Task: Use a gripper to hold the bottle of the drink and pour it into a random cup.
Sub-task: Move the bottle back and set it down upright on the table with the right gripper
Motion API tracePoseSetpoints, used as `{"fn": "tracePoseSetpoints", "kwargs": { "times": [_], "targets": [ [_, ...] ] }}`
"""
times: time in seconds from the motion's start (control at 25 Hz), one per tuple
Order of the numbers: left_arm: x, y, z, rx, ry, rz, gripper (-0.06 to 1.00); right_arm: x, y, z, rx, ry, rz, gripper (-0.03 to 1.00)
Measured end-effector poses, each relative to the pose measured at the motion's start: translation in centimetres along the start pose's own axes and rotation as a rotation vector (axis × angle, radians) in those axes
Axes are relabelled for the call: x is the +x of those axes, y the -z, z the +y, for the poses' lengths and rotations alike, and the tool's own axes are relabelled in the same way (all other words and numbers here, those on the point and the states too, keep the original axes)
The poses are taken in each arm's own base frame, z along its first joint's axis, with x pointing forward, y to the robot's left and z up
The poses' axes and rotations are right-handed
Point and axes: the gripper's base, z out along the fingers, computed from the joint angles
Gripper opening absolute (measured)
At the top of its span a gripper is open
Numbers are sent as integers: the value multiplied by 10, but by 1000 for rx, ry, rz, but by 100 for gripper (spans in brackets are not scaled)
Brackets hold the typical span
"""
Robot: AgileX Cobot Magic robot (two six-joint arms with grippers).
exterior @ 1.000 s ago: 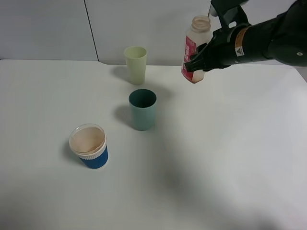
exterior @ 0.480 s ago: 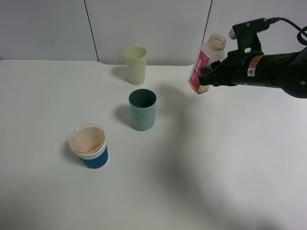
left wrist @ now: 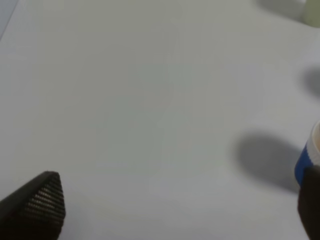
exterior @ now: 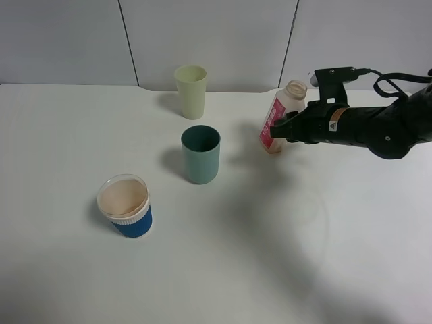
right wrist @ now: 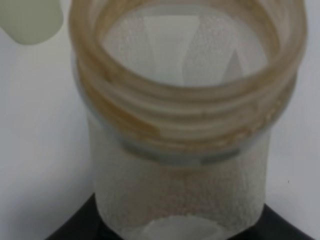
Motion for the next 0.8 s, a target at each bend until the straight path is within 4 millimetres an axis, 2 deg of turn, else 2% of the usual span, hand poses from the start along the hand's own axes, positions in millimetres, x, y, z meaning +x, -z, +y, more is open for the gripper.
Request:
{"fn": "tracePoseSetpoints", "kwargs": {
  "times": [0.8],
  "targets": [
    [0,0,0,0,0,0,93,2,0,-1,8,85,24,37]
  ]
}}
